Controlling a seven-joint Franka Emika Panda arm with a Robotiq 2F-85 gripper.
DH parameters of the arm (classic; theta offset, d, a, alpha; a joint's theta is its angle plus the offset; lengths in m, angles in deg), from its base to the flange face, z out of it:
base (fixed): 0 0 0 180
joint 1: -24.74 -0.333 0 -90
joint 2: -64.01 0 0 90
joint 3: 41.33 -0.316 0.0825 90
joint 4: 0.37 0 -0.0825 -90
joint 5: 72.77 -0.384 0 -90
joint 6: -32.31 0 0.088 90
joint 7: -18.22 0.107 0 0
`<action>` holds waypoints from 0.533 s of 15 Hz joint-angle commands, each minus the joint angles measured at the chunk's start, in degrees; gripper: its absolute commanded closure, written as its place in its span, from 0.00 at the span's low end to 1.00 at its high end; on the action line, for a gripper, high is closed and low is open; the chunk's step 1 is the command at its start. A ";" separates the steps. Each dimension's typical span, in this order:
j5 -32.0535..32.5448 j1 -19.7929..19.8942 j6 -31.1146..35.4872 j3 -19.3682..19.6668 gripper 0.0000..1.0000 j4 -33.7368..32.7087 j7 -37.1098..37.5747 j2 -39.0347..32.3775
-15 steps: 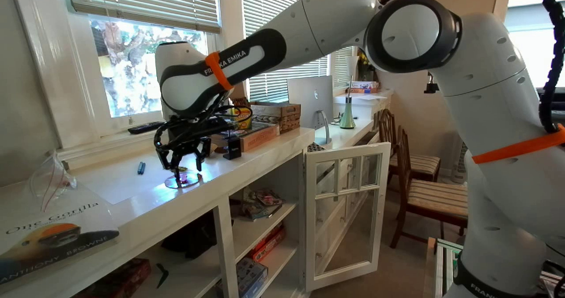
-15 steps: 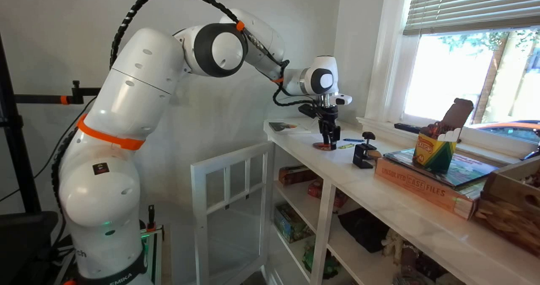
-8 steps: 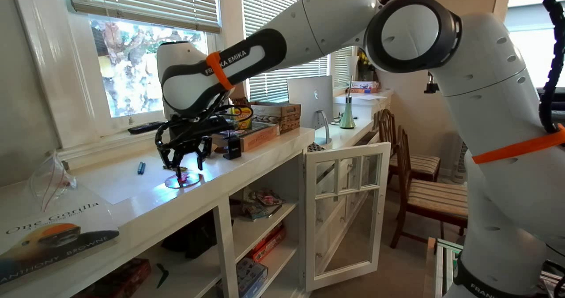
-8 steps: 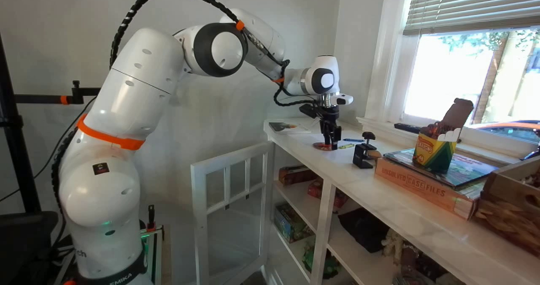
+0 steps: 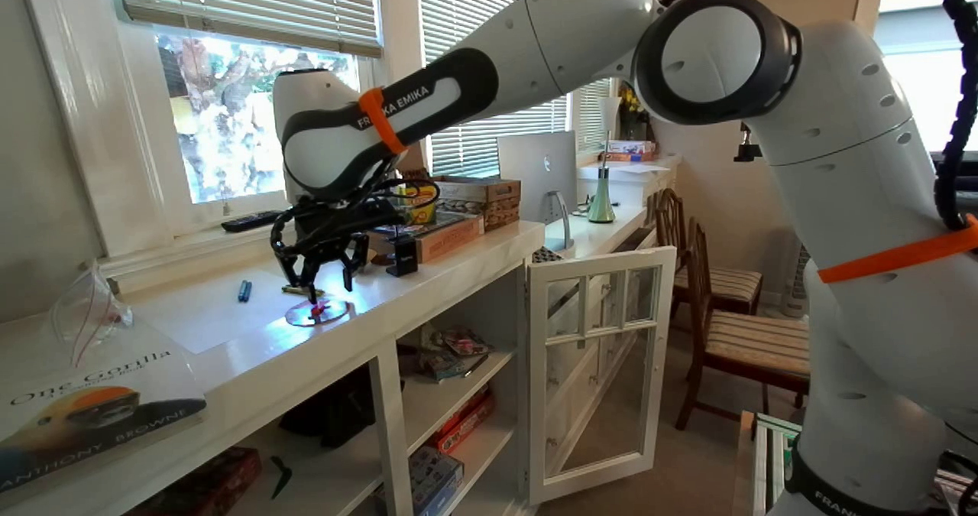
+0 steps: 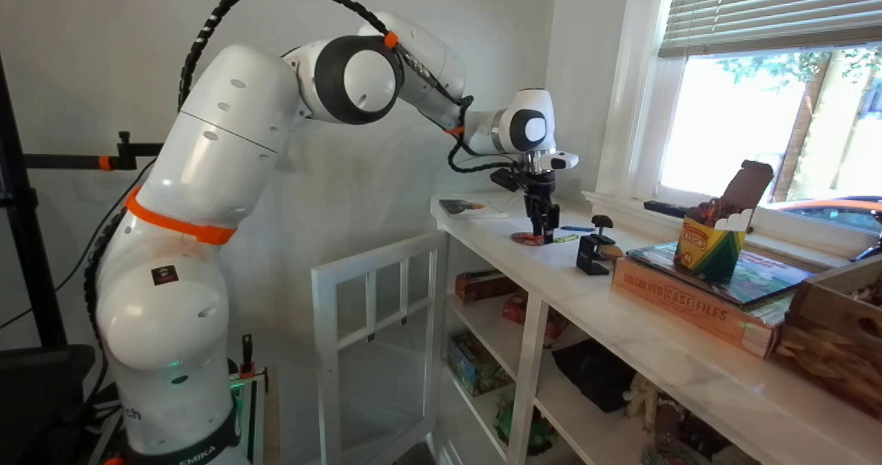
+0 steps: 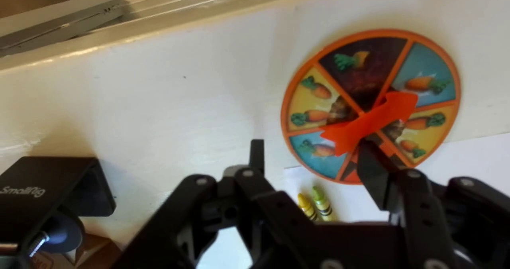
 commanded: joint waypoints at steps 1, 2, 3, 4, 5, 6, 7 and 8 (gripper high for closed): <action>1.54 -0.01 0.60 0.15 0.35 2.21 1.73 1.49; 1.70 -0.01 0.63 0.16 0.35 2.35 1.87 1.58; 1.82 0.00 0.62 0.17 0.34 2.33 1.98 1.56; 1.87 -0.01 0.65 0.17 0.35 2.46 2.09 1.64; 1.92 -0.03 0.69 0.16 0.34 2.61 2.15 1.74; 1.94 -0.03 0.71 0.14 0.36 2.73 2.20 1.81; 1.86 0.00 0.73 0.10 0.36 2.95 2.22 1.98; 1.91 -0.01 0.74 0.10 0.37 3.19 2.29 2.18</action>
